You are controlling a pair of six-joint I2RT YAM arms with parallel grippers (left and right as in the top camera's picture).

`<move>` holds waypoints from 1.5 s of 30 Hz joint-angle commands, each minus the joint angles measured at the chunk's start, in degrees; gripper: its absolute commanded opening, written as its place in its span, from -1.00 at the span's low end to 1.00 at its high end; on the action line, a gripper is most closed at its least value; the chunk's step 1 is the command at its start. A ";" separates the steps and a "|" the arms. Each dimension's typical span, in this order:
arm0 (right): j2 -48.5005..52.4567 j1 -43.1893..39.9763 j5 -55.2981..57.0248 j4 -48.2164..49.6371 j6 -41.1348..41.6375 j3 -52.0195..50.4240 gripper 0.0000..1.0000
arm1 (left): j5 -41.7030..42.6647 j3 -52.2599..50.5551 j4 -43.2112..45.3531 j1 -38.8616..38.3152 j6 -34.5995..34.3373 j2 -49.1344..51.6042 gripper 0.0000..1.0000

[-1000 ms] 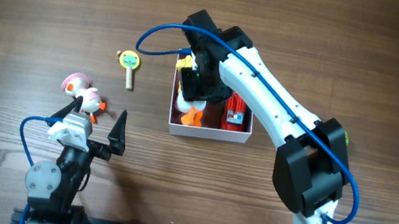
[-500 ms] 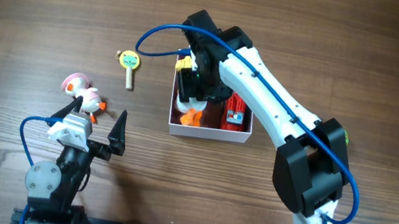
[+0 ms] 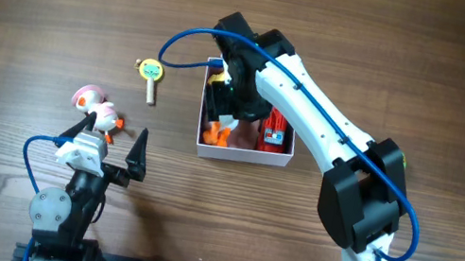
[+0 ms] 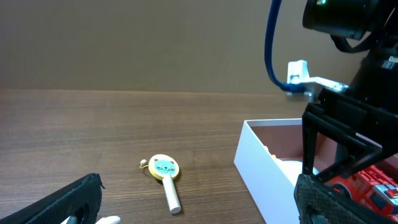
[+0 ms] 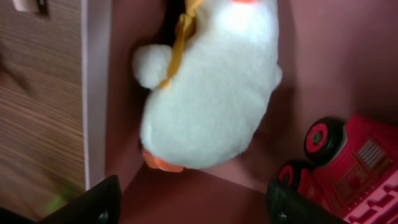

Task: Pack container
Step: 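Lower the duck into the box's left side and open the right gripper, then raise the right gripper and move it over the green ball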

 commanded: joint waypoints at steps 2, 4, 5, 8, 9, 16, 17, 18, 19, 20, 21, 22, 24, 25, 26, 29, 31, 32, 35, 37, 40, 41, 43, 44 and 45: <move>0.94 0.02 -0.35 -1.49 -0.35 4.28 0.48 | -0.15 -0.22 -0.26 -0.26 -0.33 -0.42 0.99; 0.59 -0.92 0.76 -3.45 -0.28 7.74 0.50 | -0.15 -0.22 -0.26 -0.26 -0.33 -0.42 1.00; 0.13 -1.55 1.66 -4.31 -0.20 9.18 0.53 | -0.15 -0.22 -0.26 -0.26 -0.33 -0.42 1.00; -1.86 -4.20 5.99 -7.08 -0.04 13.14 0.66 | -0.15 -0.22 -0.26 -0.26 -0.33 -0.42 0.99; -2.51 -4.96 7.45 -8.02 0.13 14.08 0.71 | -0.15 -0.22 -0.26 -0.26 -0.33 -0.42 1.00; -8.52 -14.43 12.02 -15.28 0.31 16.33 0.98 | -0.15 -0.22 -0.26 -0.26 -0.33 -0.42 0.99; -9.18 -16.11 12.04 -16.68 0.31 16.31 0.99 | -0.15 -0.22 -0.26 -0.26 -0.33 -0.42 1.00; -9.44 -17.03 12.13 -17.53 0.28 16.33 0.99 | -0.15 -0.22 -0.26 -0.26 -0.33 -0.42 1.00; -9.73 -18.45 12.55 -18.88 0.33 16.33 0.99 | -0.15 -0.22 -0.26 -0.26 -0.33 -0.42 1.00; -9.94 -19.50 13.18 -20.09 0.35 16.31 0.99 | -0.15 -0.22 -0.26 -0.26 -0.33 -0.42 0.99; -9.94 -20.59 14.16 -21.33 0.35 16.31 0.99 | -0.15 -0.22 -0.26 -0.26 -0.33 -0.42 0.99; -9.94 -21.57 15.41 -22.93 0.42 16.31 0.99 | -0.15 -0.22 -0.26 -0.26 -0.33 -0.42 1.00; -10.08 -23.02 16.00 -23.61 -1.09 15.54 0.99 | -0.15 -0.22 -0.26 -0.26 -0.33 -0.42 1.00; -10.54 -23.65 15.89 -23.58 -1.16 14.99 0.99 | -0.15 -0.22 -0.26 -0.26 -0.33 -0.42 0.99; -10.71 -24.11 15.89 -23.61 -1.18 14.82 0.99 | -0.15 -0.22 -0.26 -0.26 -0.33 -0.42 0.99; -11.19 -25.59 16.83 -23.61 0.61 14.82 0.99 | -0.15 -0.22 -0.26 -0.26 -0.33 -0.42 1.00; -11.96 -27.96 17.66 -23.61 4.26 14.82 0.99 | -0.15 -0.22 -0.26 -0.26 -0.33 -0.42 0.99; -12.22 -29.14 17.57 -23.61 5.55 14.82 0.99 | -0.15 -0.22 -0.26 -0.26 -0.33 -0.42 0.99; -13.11 -35.26 14.71 -23.61 8.52 14.80 0.99 | -0.15 -0.22 -0.26 -0.26 -0.33 -0.42 0.99; -13.42 -39.36 13.44 -23.61 8.74 14.36 1.00 | -0.15 -0.22 -0.26 -0.26 -0.33 -0.42 1.00; -13.53 -43.76 15.58 -23.58 9.92 11.21 0.99 | -0.15 -0.22 -0.26 -0.26 -0.33 -0.42 0.99; -13.53 -44.85 15.89 -23.56 10.99 9.97 0.99 | -0.15 -0.22 -0.26 -0.26 -0.33 -0.42 1.00; -13.53 -47.78 14.21 -23.56 15.26 5.44 1.00 | -0.15 -0.22 -0.26 -0.26 -0.33 -0.42 0.99; -13.53 -48.76 12.24 -23.37 16.13 3.43 1.00 | -0.15 -0.22 -0.26 -0.26 -0.33 -0.42 1.00; -13.53 -49.53 10.60 -23.04 16.57 1.60 1.00 | -0.15 -0.22 -0.26 -0.26 -0.33 -0.42 0.99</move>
